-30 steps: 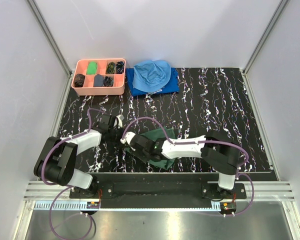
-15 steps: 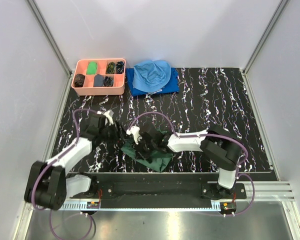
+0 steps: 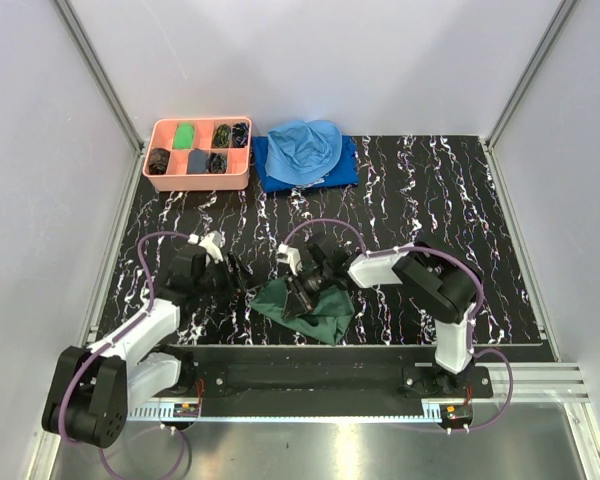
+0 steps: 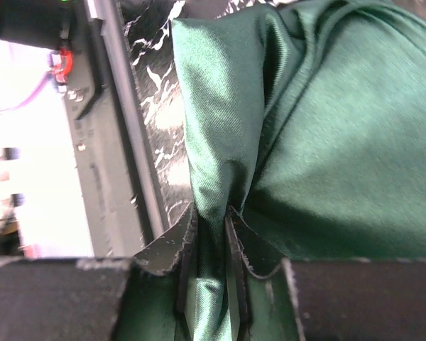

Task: Fold the napkin, place the utensils inside, and roll it up
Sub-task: Roll the napkin with the utensil

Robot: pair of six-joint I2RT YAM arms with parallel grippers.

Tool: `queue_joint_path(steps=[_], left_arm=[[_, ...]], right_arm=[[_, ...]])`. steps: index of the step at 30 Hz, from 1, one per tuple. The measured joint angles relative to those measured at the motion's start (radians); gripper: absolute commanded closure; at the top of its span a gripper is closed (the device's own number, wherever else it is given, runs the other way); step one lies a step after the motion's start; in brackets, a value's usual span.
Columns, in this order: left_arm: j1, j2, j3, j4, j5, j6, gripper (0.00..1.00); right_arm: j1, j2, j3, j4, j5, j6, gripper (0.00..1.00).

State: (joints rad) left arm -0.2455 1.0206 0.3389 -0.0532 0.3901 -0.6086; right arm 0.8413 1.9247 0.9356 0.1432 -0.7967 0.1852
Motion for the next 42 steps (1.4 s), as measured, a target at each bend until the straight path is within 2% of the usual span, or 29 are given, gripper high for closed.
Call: queue_joint_path(steps=[5,11,18,19,20,22,23,27,30,31,34,35,36,40,42], left_arm=[[0.0,0.024,-0.047,0.111,0.048,-0.011,0.32],[-0.008,0.124,-0.074,0.245,0.109,-0.027,0.33],[-0.058,0.256,-0.074,0.388,0.161,-0.032,0.44],[-0.067,0.267,-0.074,0.402,0.164,-0.032,0.47],[-0.075,0.276,-0.074,0.41,0.166,-0.032,0.56],[-0.086,0.285,-0.074,0.42,0.166,-0.034,0.68],[-0.092,0.289,-0.074,0.422,0.164,-0.028,0.77],[-0.099,0.291,-0.074,0.423,0.161,-0.028,0.97],[-0.101,0.294,-0.069,0.417,0.159,-0.025,1.0],[-0.102,0.297,-0.065,0.41,0.159,-0.024,1.0],[-0.103,0.309,-0.042,0.377,0.159,-0.02,1.0],[-0.104,0.313,-0.031,0.362,0.158,-0.018,1.0],[-0.106,0.318,-0.018,0.343,0.157,-0.016,1.0],[-0.111,0.328,0.019,0.276,0.151,-0.011,1.0],[-0.111,0.34,0.042,0.24,0.15,-0.01,1.0]], right_arm=[[-0.074,0.065,0.0,0.025,-0.16,0.043,0.8],[-0.136,0.143,0.015,0.041,-0.317,0.081,0.81],[-0.164,0.192,0.043,0.035,-0.402,0.111,0.82],[-0.166,0.194,0.045,0.034,-0.406,0.113,0.82],[-0.167,0.197,0.048,0.032,-0.411,0.116,0.82],[-0.17,0.201,0.052,0.029,-0.421,0.121,0.82],[-0.17,0.203,0.053,0.028,-0.422,0.122,0.82],[-0.171,0.203,0.054,0.026,-0.424,0.125,0.8],[-0.172,0.203,0.056,0.021,-0.423,0.126,0.71],[-0.172,0.203,0.058,0.013,-0.419,0.126,0.64],[-0.175,0.199,0.068,-0.022,-0.401,0.125,0.51],[-0.176,0.193,0.069,-0.036,-0.397,0.126,0.43],[-0.177,0.177,0.071,-0.058,-0.389,0.121,0.4],[-0.179,0.072,0.072,-0.162,-0.259,0.079,0.32],[-0.183,-0.011,0.063,-0.222,-0.15,0.054,0.24]])
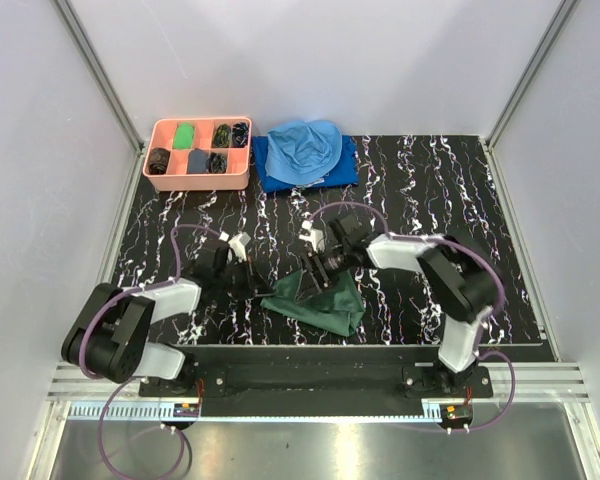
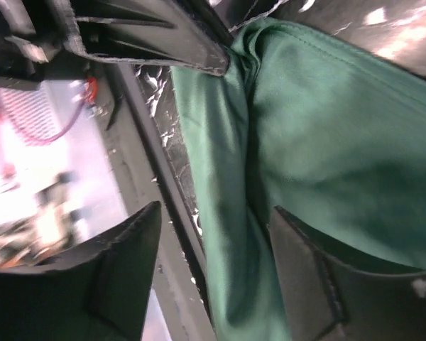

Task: Fold the napkin, place the utensils inside, and roll it up
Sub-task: Roll the napkin with the utensil

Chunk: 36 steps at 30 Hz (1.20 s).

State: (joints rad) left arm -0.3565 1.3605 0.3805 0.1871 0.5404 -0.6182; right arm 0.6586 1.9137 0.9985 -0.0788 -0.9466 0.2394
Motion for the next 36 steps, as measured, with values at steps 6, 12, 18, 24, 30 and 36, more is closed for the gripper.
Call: queue_joint_path(steps=[6,12,18,24,30,36], left_arm=[[-0.001,0.047,0.076,-0.106,0.002,0.006,1.0],[-0.001,0.09,0.164,-0.238,-0.002,0.029,1.0],[-0.002,0.103,0.193,-0.295,-0.002,0.044,1.0],[-0.002,0.103,0.196,-0.311,-0.002,0.045,1.0],[-0.002,0.098,0.196,-0.323,-0.005,0.045,0.71],[0.003,0.023,0.196,-0.386,-0.059,0.049,0.32]], right_arm=[[0.1,-0.319,-0.056,-0.131,0.432,-0.089,0.2],[0.409,-0.404,-0.097,-0.149,0.867,-0.146,0.2],[0.565,-0.309,-0.084,-0.151,1.173,-0.197,0.21],[0.583,-0.206,-0.047,-0.15,1.246,-0.212,0.45],[0.577,-0.182,-0.035,-0.148,1.241,-0.18,0.66],[0.518,-0.197,-0.069,-0.092,1.126,-0.135,0.69]])
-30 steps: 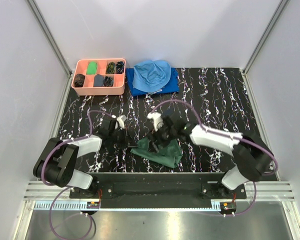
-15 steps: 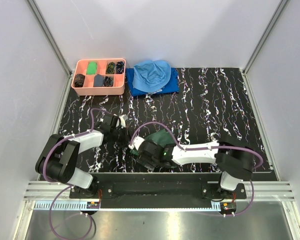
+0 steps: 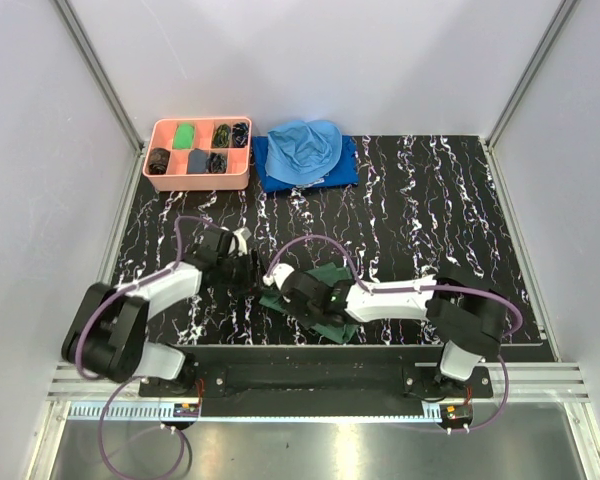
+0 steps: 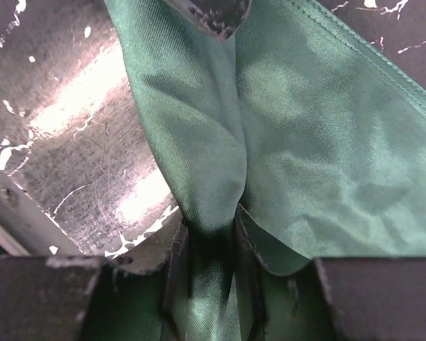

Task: Fold the napkin, place the utensils inside, and roll it up
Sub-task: Roll the napkin with the utensil

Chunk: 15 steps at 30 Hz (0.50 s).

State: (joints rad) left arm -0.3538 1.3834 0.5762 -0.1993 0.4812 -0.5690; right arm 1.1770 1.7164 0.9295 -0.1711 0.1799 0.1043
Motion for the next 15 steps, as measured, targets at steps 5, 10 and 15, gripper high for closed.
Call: queue_joint_path(steps=[5,10,15], left_arm=[[0.017,-0.13,-0.001,-0.026,-0.06,0.001,0.28],[0.029,-0.223,-0.044,0.013,-0.086,0.001,0.29],[0.029,-0.227,-0.094,0.057,-0.081,-0.005,0.32]], right_arm=[[-0.099,-0.05,-0.089,0.116,-0.176,0.037,0.7],[-0.199,-0.061,-0.14,0.201,-0.372,0.061,0.71],[-0.285,-0.026,-0.149,0.254,-0.578,0.079,0.72]])
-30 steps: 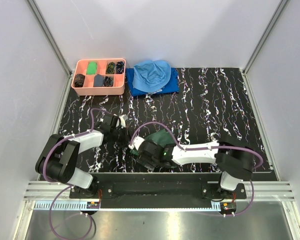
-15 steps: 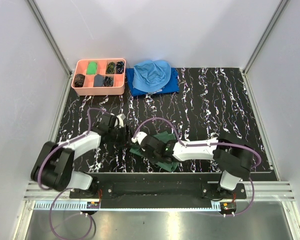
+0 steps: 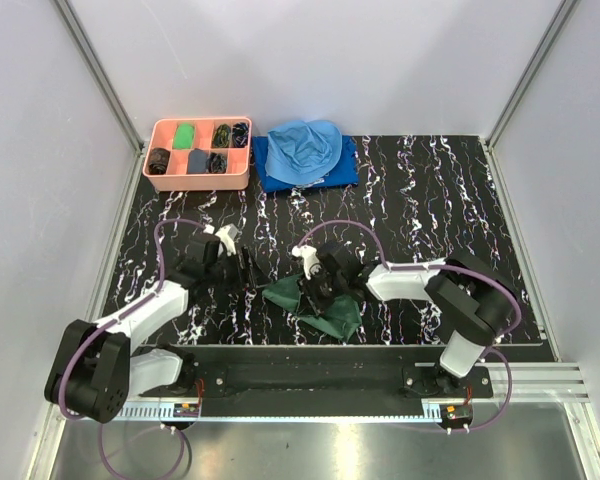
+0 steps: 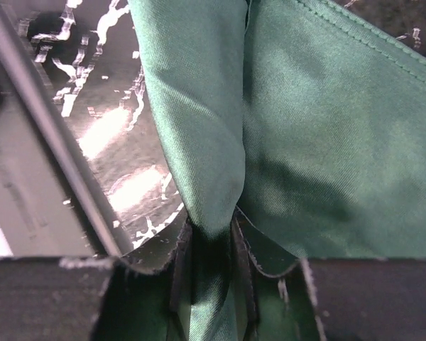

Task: Fold the napkin, place the utensils inside, and roll it up
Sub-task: Roll the napkin with the utensil

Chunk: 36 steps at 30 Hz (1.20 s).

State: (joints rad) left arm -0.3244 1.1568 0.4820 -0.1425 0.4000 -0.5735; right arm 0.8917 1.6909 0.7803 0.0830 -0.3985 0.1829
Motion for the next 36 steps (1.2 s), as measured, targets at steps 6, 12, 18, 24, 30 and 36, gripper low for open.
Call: queue_joint_path(steps=[6,12,18,24,30,36], left_arm=[[0.0,0.0,-0.035,0.089,0.018,-0.003,0.35],[-0.007,0.006,-0.061,0.186,0.045,-0.007,0.37],[-0.023,0.067,-0.088,0.285,0.074,-0.016,0.41],[-0.034,0.145,-0.098,0.367,0.089,-0.028,0.6],[-0.049,0.219,-0.1,0.444,0.1,-0.035,0.92],[-0.051,0.289,-0.072,0.454,0.103,-0.04,1.0]], right_arm=[[-0.105,0.081,0.0,0.076,-0.248,0.037,0.73],[-0.194,0.19,0.021,0.14,-0.472,0.092,0.73],[-0.238,0.279,0.062,0.154,-0.614,0.121,0.73],[-0.253,0.322,0.085,0.156,-0.676,0.132,0.73],[-0.257,0.335,0.099,0.143,-0.698,0.14,0.58],[-0.256,0.312,0.148,0.01,-0.679,0.124,0.41]])
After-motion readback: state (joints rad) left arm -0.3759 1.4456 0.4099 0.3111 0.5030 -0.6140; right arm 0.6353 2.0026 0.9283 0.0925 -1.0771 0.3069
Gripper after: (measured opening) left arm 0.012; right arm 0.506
